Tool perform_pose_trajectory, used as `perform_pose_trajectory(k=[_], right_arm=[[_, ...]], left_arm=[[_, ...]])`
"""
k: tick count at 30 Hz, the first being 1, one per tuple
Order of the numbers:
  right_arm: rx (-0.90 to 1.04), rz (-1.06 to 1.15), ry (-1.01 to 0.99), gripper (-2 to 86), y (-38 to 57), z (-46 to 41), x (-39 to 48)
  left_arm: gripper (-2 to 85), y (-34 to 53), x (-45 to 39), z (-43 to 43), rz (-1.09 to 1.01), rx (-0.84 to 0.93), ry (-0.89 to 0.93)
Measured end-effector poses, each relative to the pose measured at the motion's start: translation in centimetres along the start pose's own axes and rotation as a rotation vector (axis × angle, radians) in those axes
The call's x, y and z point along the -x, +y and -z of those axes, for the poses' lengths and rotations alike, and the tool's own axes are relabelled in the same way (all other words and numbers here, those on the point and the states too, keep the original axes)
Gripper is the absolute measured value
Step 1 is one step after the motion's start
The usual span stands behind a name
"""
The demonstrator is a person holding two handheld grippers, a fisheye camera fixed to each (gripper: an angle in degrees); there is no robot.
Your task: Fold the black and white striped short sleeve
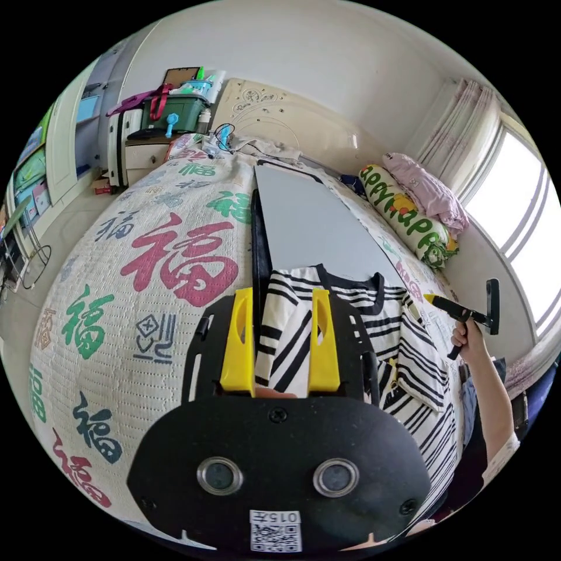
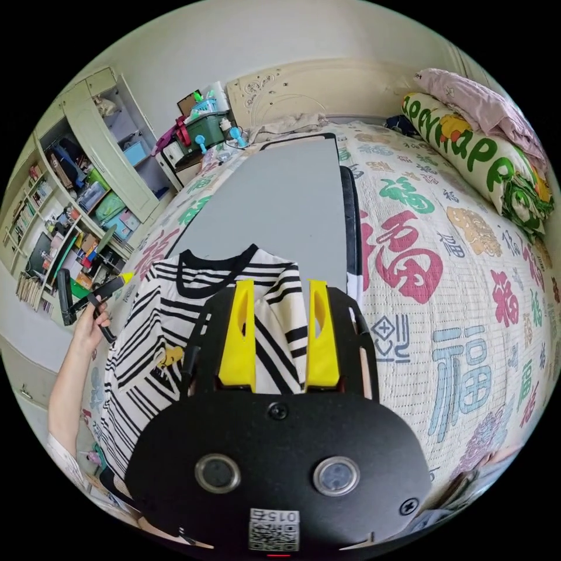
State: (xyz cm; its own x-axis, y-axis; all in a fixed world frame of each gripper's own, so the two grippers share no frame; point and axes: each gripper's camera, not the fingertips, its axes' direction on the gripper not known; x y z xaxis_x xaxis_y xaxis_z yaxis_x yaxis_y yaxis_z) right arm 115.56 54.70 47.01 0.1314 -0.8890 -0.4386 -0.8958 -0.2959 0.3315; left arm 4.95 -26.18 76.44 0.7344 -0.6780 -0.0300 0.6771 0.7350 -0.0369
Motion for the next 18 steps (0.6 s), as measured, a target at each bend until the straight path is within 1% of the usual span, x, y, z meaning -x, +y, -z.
perform_pose_trajectory(k=[3,5,7,8,9,11,14,15,18], right_arm=[[0.060,-0.031,-0.031,13.9,0.0,-3.1,0.7],[0.024,-0.033,-0.032,12.6,0.5,-3.1,1.9],[0.045,-0.046,-0.007,8.9,1.2,-3.1,3.5],[0.054,-0.048,0.012,7.4,1.4,-3.1,4.0],[0.065,-0.044,0.032,4.2,1.9,-2.7,4.9],[0.048,-0.036,0.031,2.4,2.9,-1.3,6.0],[-0.033,0.003,-0.002,1.2,5.2,3.6,7.7],[-0.071,0.028,-0.015,1.0,6.5,6.3,8.4],[-0.158,0.129,-0.060,0.6,11.3,14.4,10.8]], left_arm=[[15.5,-0.7,0.6,-2.6,-0.005,0.030,0.044],[14.8,-1.0,1.0,-4.6,-0.006,0.071,0.015],[10.7,-1.0,1.3,-5.7,0.004,0.105,0.022],[5.4,-0.7,1.4,-6.2,0.019,0.128,0.053],[4.5,-0.6,1.3,-6.3,0.018,0.125,0.069],[1.8,-0.3,0.3,-5.7,-0.009,0.106,0.036],[0.7,-0.3,-2.1,-2.5,-0.108,0.038,0.002],[0.5,-0.2,-2.5,-1.6,-0.119,0.020,0.017],[0.2,2.3,-4.9,6.2,-0.211,-0.113,0.139]])
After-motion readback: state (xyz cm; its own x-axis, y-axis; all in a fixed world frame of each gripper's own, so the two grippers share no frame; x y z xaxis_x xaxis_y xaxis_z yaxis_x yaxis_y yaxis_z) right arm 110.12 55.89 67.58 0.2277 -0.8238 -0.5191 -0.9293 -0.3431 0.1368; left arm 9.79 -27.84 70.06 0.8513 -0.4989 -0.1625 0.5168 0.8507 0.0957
